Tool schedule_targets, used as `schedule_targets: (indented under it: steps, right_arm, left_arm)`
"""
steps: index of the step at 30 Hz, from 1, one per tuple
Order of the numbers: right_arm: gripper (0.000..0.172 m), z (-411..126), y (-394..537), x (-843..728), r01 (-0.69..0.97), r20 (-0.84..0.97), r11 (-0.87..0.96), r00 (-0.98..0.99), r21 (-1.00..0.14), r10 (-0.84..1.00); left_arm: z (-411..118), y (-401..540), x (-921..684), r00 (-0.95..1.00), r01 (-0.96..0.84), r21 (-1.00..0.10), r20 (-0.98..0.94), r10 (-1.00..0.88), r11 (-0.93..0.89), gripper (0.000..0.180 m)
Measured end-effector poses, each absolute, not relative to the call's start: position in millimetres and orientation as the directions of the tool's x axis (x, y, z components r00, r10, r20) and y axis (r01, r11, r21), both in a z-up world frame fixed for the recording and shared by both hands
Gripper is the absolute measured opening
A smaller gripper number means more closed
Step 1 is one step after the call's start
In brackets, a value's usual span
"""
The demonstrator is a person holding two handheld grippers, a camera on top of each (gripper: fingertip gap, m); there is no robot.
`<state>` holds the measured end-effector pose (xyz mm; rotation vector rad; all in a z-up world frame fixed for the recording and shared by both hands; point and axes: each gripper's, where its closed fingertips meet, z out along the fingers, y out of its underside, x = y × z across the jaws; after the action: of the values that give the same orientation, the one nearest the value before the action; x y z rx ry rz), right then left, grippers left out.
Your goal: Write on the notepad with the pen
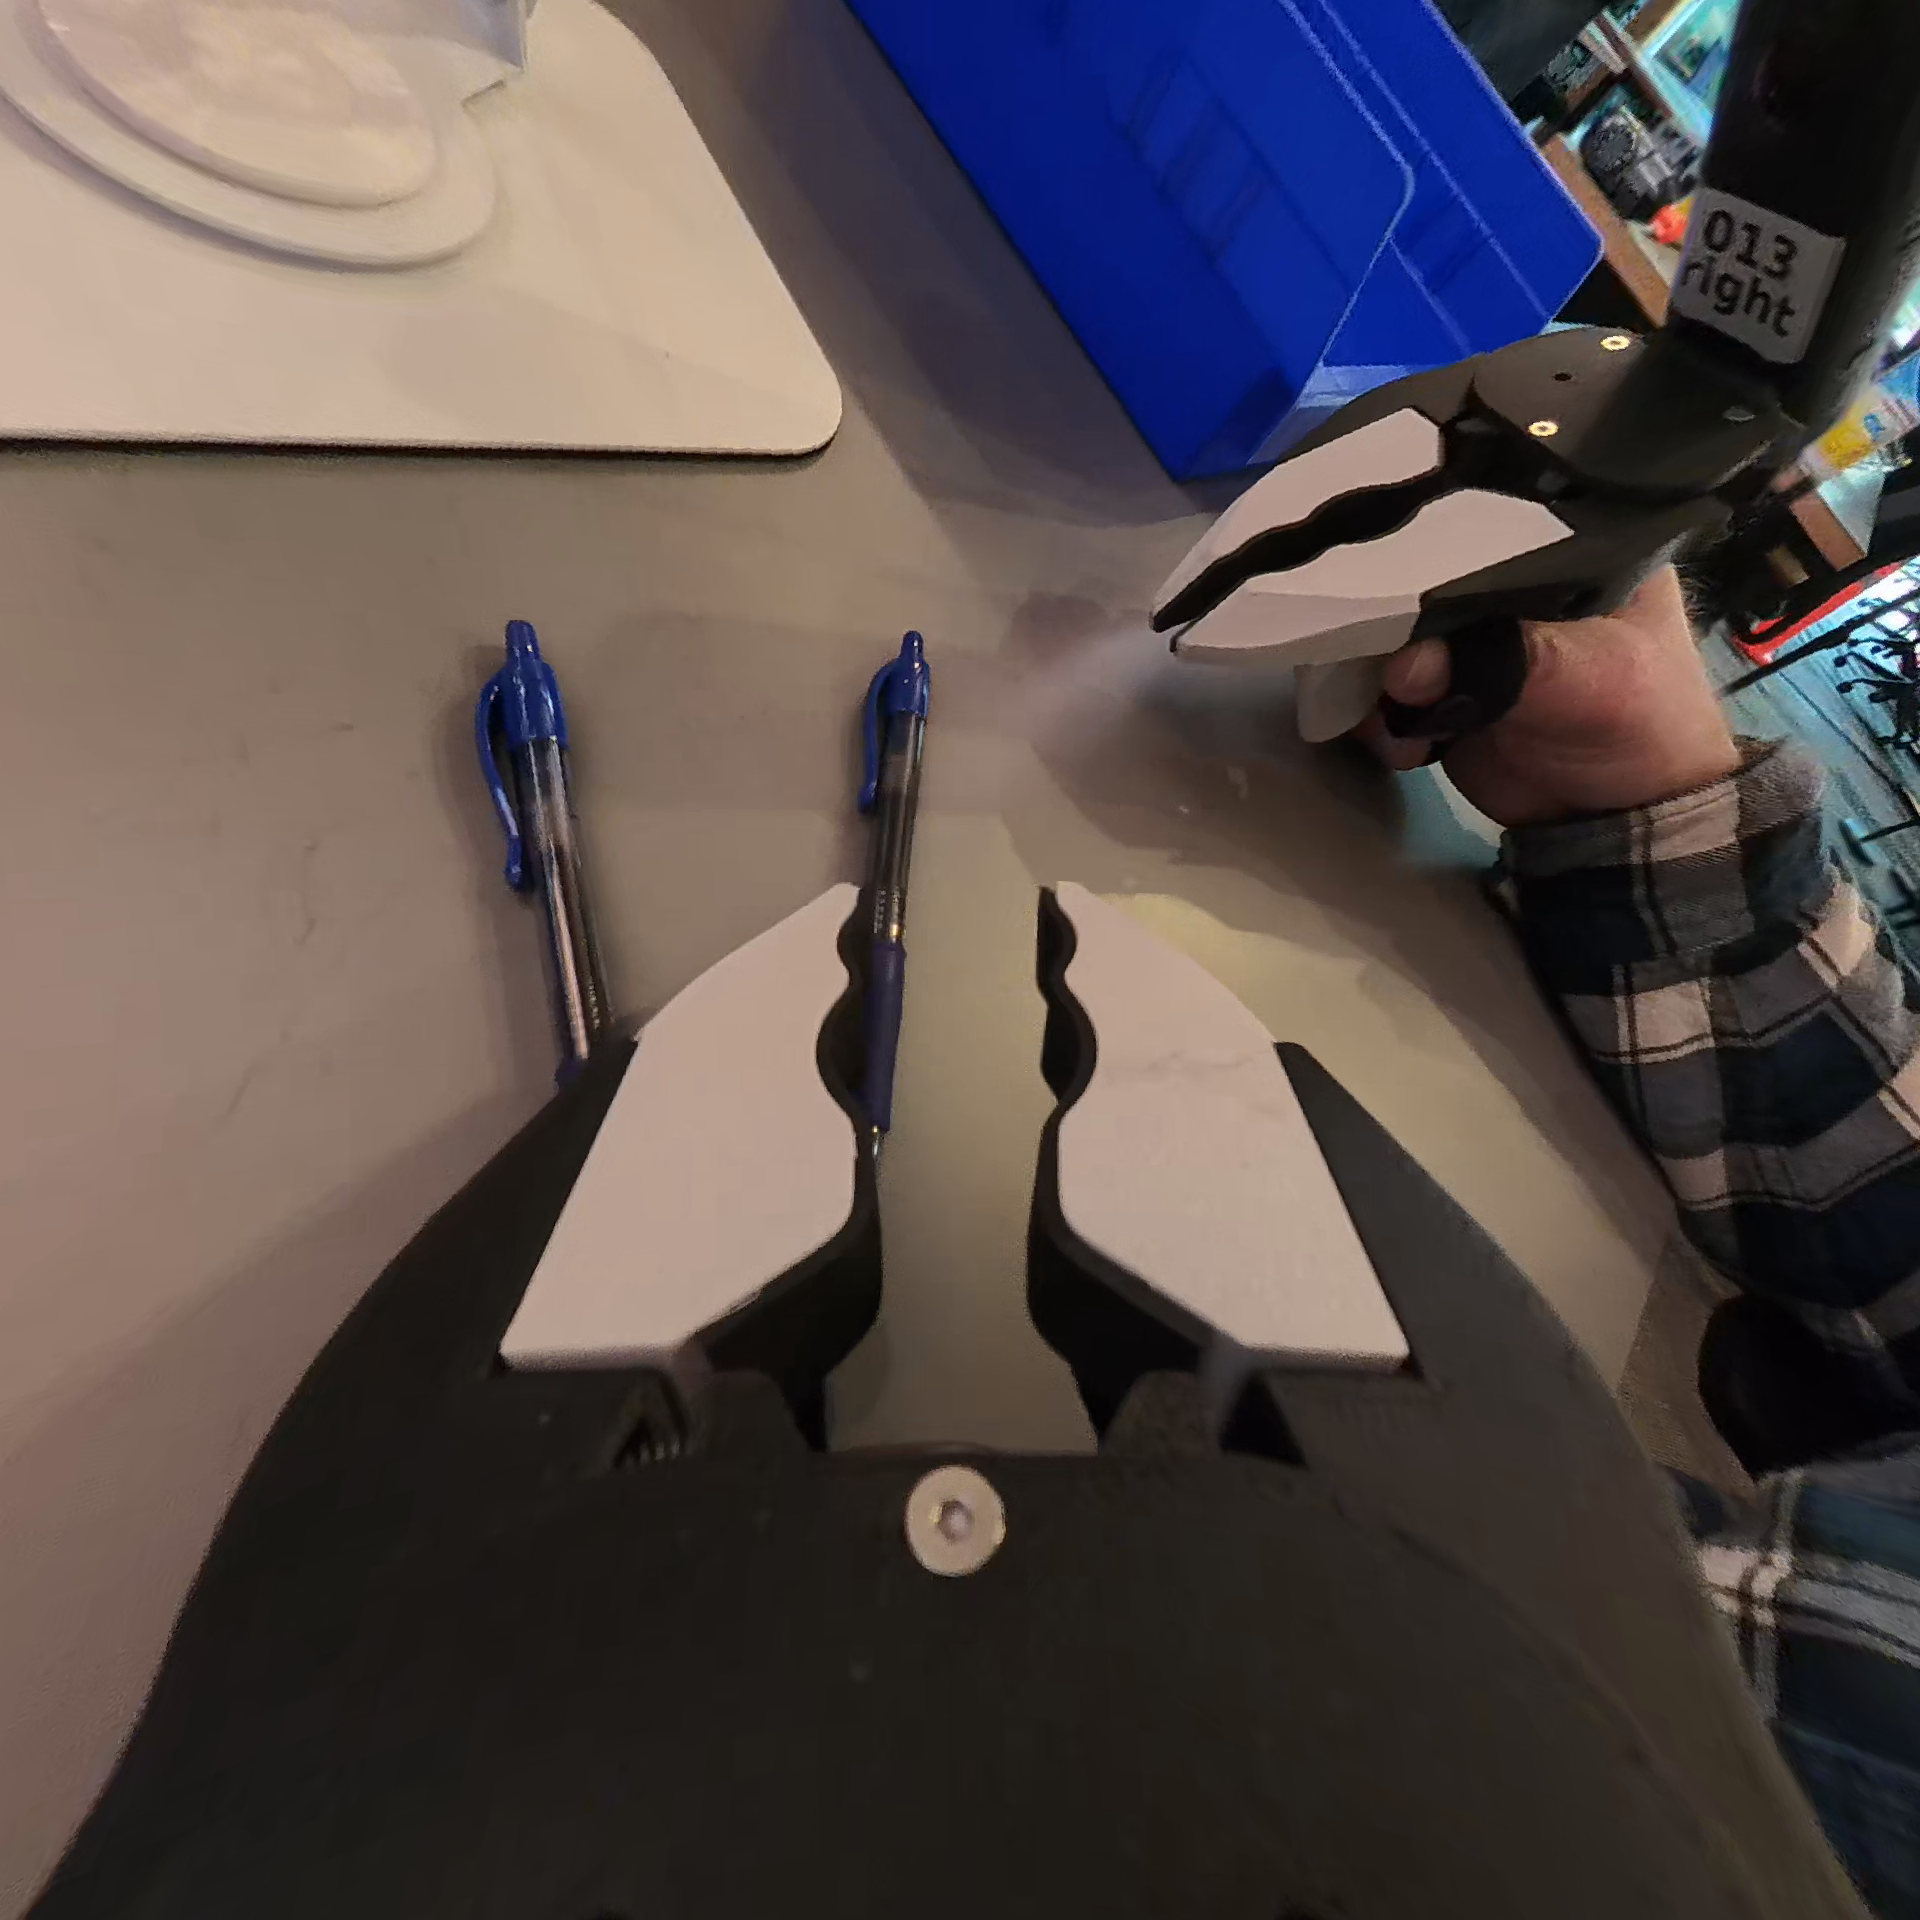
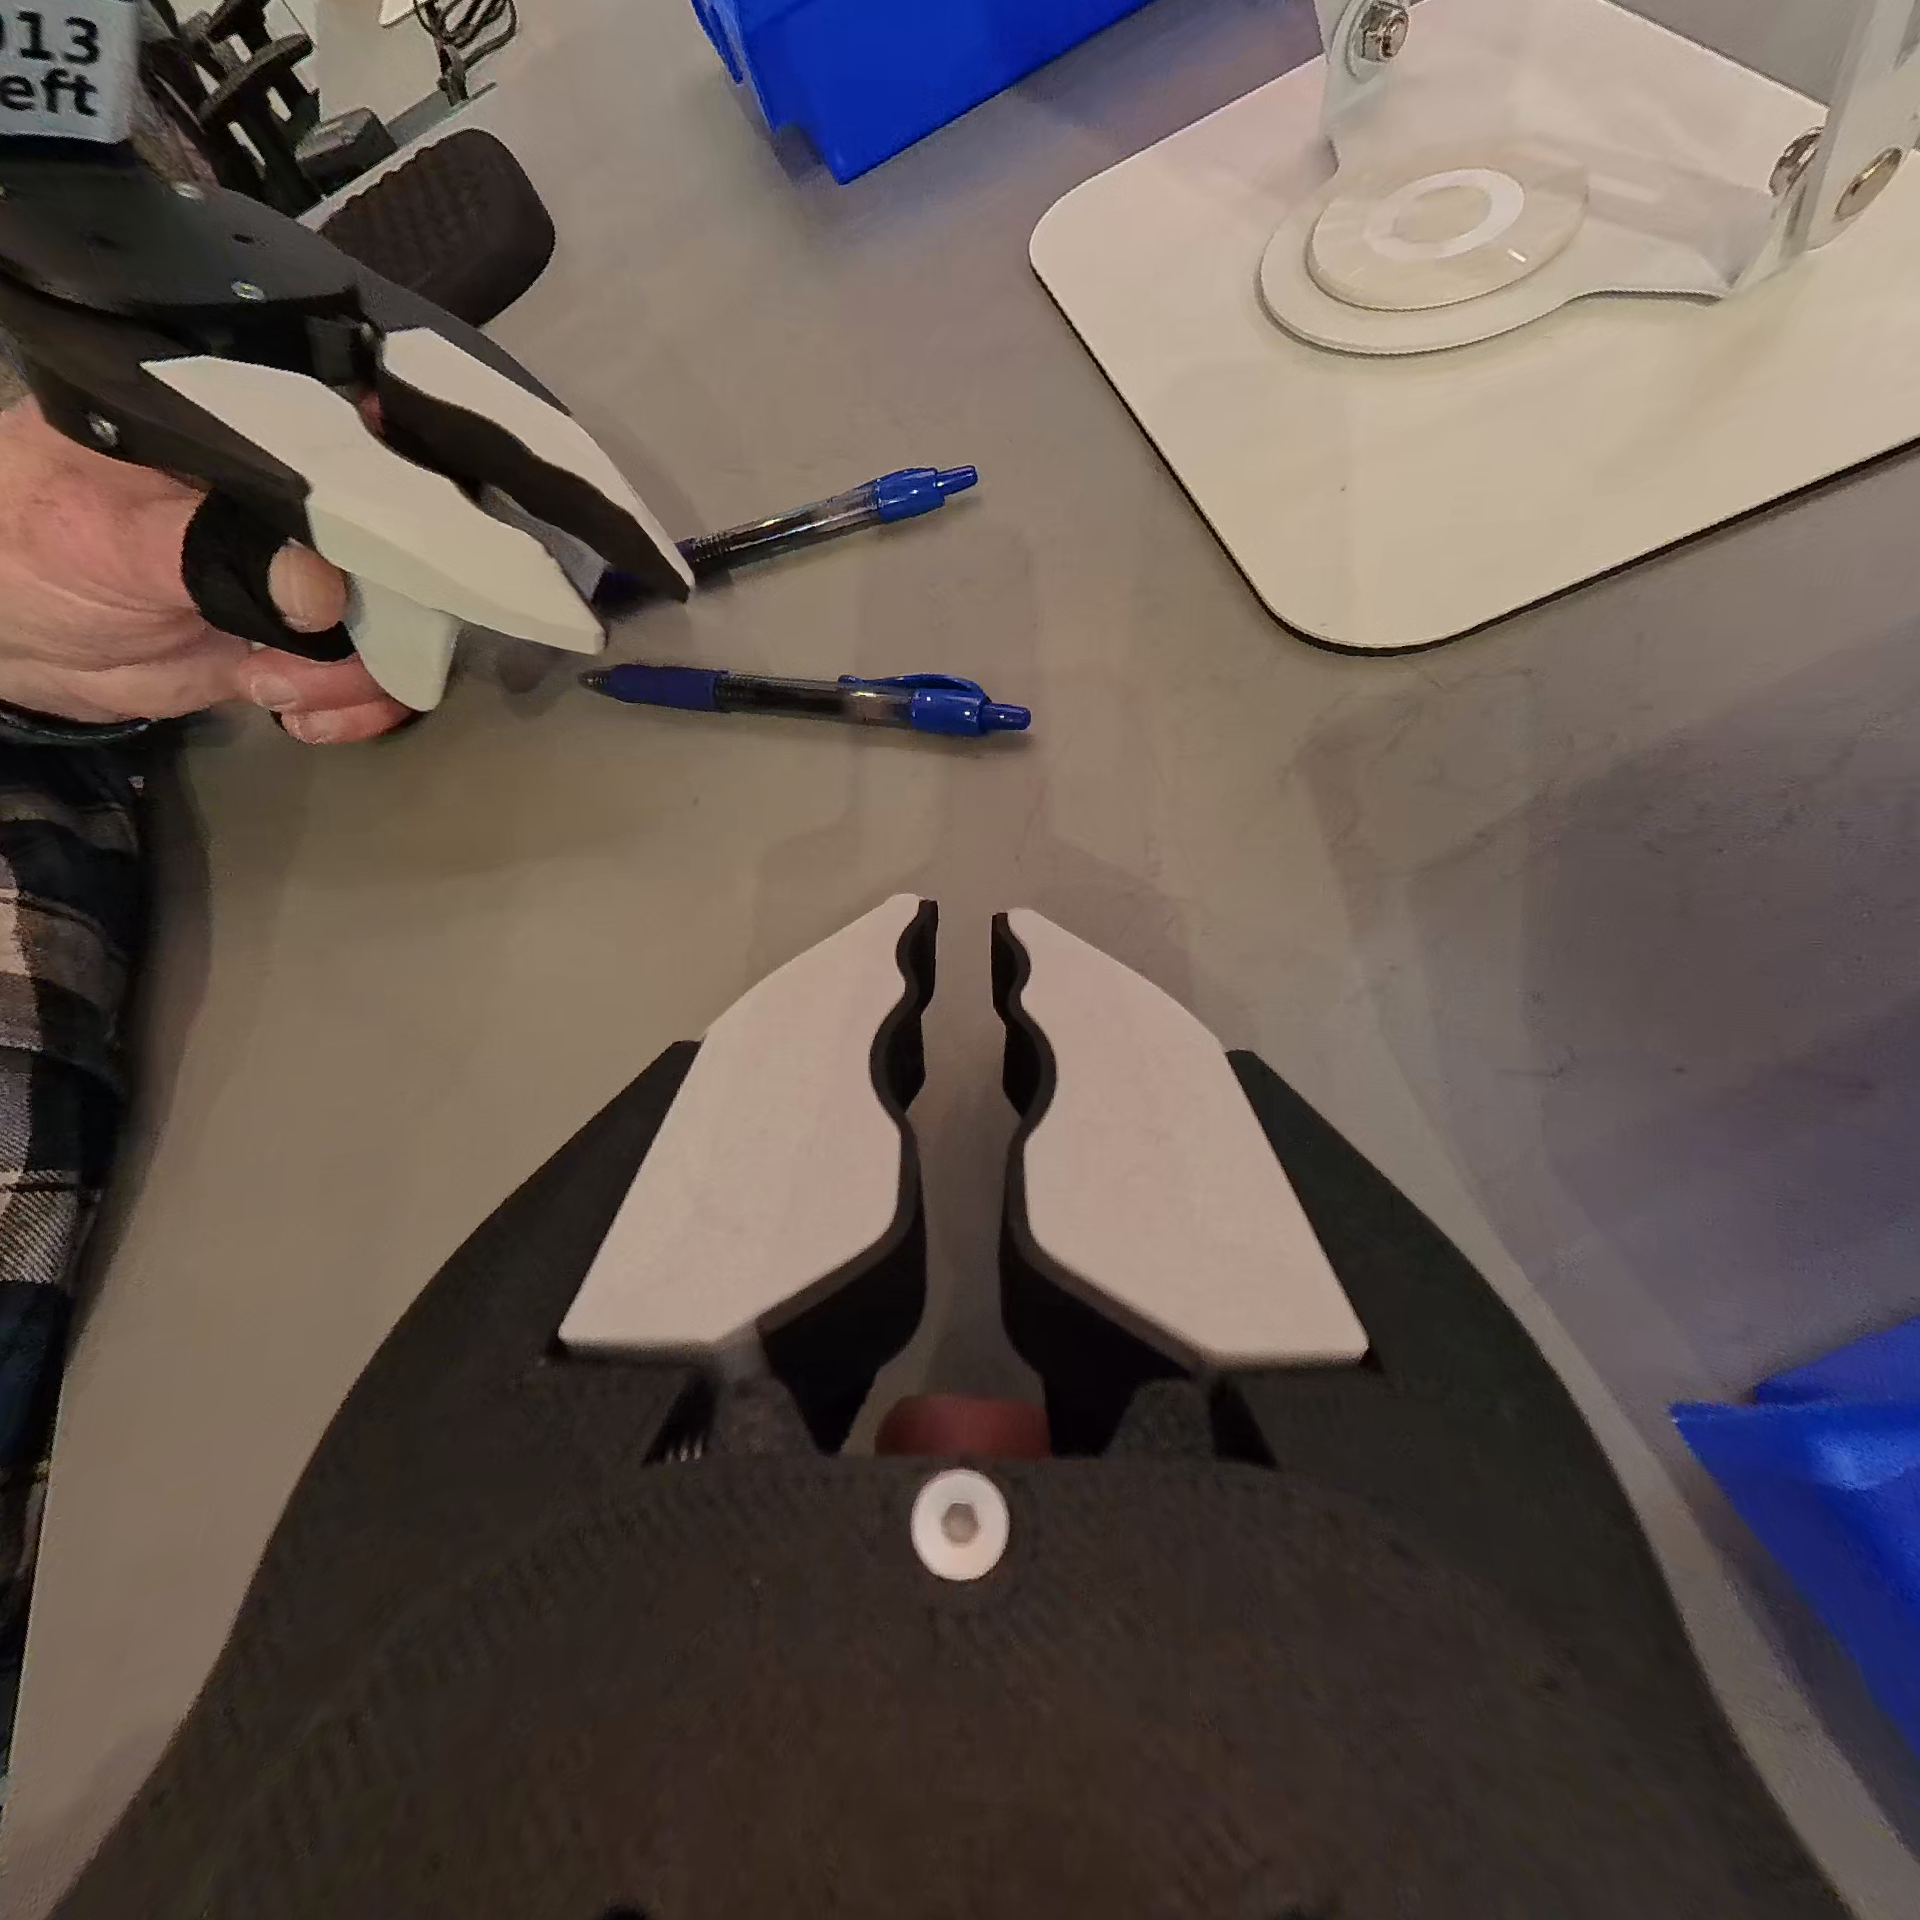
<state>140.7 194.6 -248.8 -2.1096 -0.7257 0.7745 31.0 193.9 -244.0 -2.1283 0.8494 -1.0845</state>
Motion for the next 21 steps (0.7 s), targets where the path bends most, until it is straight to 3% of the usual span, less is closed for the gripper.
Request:
schedule_targets:
  steps: [5,10,12,14,17,21]
  right_arm:
    - [0.010,-247.6,194.6,141.2,0.232,-0.288,-0.547,0.654,-0.804,0.700]
    - [0.009,-247.4,194.6,141.3,0.231,-0.287,-0.547,0.654,-0.805,0.699]
    - [0.009,-247.9,194.6,141.0,0.233,-0.288,-0.548,0.654,-0.803,0.700]
    - [0.009,-248.2,194.3,140.8,0.236,-0.287,-0.548,0.652,-0.803,0.701]
    - [0.009,-248.0,194.5,141.0,0.232,-0.292,-0.550,0.652,-0.802,0.700]
    - [0.009,-248.0,194.5,141.1,0.227,-0.301,-0.555,0.650,-0.800,0.698]
  left_arm:
    - [-202.8,216.9,-2.5,0.485,-0.246,-0.829,0.344,-0.804,-0.502,0.029]
    - [-135.2,316.1,-89.9,0.635,-0.248,-0.894,0.142,-0.759,-0.375,0.038]
    - [-121.4,366.8,-122.8,0.669,-0.337,-0.877,0.033,-0.743,-0.343,0.044]
    - [-104.6,413.1,-141.7,0.640,-0.402,-0.885,-0.088,-0.763,-0.235,0.038]
    - [-126.4,484.8,-172.2,0.632,-0.605,-0.747,-0.239,-0.737,-0.276,0.051]
    - [-179.4,544.1,-187.4,0.672,-0.635,-0.582,-0.091,-0.735,-0.508,0.065]
